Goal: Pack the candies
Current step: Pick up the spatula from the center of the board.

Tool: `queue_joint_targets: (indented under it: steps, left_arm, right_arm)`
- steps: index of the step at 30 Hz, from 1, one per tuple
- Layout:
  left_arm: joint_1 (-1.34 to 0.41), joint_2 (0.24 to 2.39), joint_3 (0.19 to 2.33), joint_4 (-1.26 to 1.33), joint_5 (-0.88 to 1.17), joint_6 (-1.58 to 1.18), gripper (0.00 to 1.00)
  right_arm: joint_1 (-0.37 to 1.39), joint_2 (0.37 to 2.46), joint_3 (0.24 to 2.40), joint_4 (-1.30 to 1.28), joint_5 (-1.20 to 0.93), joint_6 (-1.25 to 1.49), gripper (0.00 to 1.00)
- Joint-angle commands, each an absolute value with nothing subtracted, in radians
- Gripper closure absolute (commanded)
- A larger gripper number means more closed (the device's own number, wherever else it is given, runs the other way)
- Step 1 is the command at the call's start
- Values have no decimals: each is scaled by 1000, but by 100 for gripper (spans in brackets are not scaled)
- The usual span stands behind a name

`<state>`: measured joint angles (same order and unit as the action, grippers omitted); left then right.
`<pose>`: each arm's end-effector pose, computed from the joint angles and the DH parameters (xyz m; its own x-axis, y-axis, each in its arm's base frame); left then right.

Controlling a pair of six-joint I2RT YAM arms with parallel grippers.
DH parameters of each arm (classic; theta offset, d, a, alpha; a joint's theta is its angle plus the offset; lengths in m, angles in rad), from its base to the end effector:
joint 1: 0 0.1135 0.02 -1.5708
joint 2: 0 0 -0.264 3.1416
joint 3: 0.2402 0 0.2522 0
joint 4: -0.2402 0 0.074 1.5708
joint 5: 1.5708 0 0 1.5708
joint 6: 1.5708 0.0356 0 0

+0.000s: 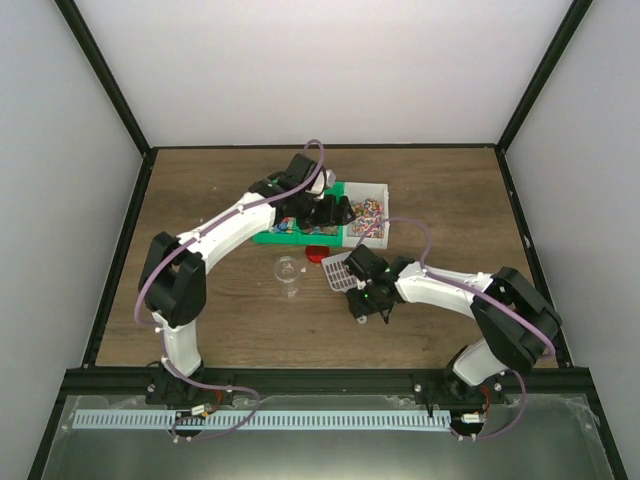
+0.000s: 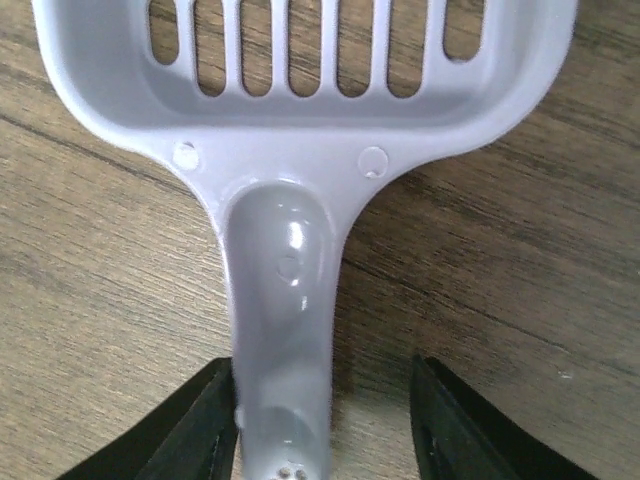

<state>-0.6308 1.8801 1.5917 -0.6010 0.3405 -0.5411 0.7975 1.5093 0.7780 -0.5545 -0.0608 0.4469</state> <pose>0.3322 -0.2573 0.2693 -0.9115 0.0645 -0.4063 0.2991 0.7821 -0.5468 0.1779 0.1854 0.1529 -0.9183 -0.3233 -0.2283 -0.3652 0.9145 0.1741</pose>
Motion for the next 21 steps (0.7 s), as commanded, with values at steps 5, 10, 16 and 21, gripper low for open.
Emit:
queue_joint_targets:
  steps: [5, 10, 16, 21]
  left_arm:
    - [-629, 1836, 1557, -598, 348, -533, 3]
    - [-625, 1839, 1564, -574, 397, -525, 0]
    - [-619, 1850, 1576, -569, 433, -505, 0]
    - [-615, 1880, 1602, -571, 458, -496, 0]
  right_arm:
    - [808, 1478, 816, -578, -10, 458, 67]
    - [808, 1413, 821, -613, 10, 458, 77]
    - [808, 1318, 812, -662, 11, 475, 81]
    - [808, 1240, 818, -705, 0, 487, 81]
